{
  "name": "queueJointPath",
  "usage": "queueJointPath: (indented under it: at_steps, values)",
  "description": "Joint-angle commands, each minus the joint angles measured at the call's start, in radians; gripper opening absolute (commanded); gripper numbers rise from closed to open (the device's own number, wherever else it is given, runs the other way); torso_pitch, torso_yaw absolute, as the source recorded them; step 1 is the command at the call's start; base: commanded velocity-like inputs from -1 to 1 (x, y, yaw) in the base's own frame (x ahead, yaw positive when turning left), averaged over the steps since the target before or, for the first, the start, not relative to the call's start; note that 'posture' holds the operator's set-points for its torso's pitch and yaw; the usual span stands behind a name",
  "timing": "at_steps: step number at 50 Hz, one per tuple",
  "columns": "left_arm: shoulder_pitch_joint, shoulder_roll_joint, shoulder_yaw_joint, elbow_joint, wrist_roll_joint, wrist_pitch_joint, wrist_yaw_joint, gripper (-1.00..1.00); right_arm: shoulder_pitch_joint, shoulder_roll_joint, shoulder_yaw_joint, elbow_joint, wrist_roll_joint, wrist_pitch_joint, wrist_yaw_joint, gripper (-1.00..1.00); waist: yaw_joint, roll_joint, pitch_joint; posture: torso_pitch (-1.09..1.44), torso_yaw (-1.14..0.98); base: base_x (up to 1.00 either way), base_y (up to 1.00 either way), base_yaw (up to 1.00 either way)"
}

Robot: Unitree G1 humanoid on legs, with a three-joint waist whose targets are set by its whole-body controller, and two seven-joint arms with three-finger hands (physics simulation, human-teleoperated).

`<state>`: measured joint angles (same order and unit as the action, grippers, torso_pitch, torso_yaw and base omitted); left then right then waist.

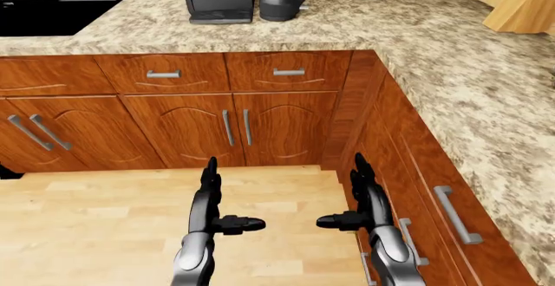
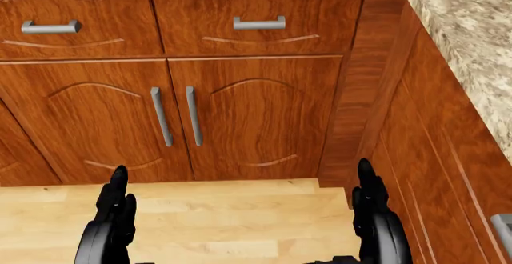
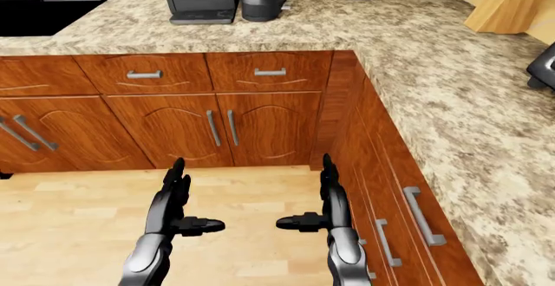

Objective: Close the lid of the electric kettle.

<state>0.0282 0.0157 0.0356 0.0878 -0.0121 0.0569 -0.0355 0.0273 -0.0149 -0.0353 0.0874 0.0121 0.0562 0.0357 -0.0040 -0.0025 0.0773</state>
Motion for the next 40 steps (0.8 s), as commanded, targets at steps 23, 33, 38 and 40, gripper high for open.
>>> queueJointPath:
  at_steps: [23,33,38,40]
  values:
    - [-0.037,0.003,0.007,-0.067,-0.019,-0.061,-0.002,1.00,-0.034,-0.003,0.002,-0.075,0.009,-0.055,0.010,1.00,0.008,-0.003,-0.091,0.00,0.00,0.00,0.00,0.00]
    - [0.004,0.004,0.009,-0.253,-0.027,0.007,0.002,1.00,-0.043,-0.007,-0.009,-0.176,0.006,0.008,-0.024,1.00,0.006,-0.003,-0.089,0.00,0.00,0.00,0.00,0.00]
    - [-0.010,0.004,0.008,-0.400,-0.023,0.111,0.001,1.00,-0.069,-0.002,0.007,-0.279,-0.034,0.093,-0.052,1.00,0.007,-0.002,-0.084,0.00,0.00,0.00,0.00,0.00]
    - [-0.007,-0.002,-0.010,-0.493,-0.005,0.176,0.017,1.00,-0.078,-0.001,0.014,-0.327,-0.039,0.132,-0.052,1.00,0.007,-0.002,-0.085,0.00,0.00,0.00,0.00,0.00]
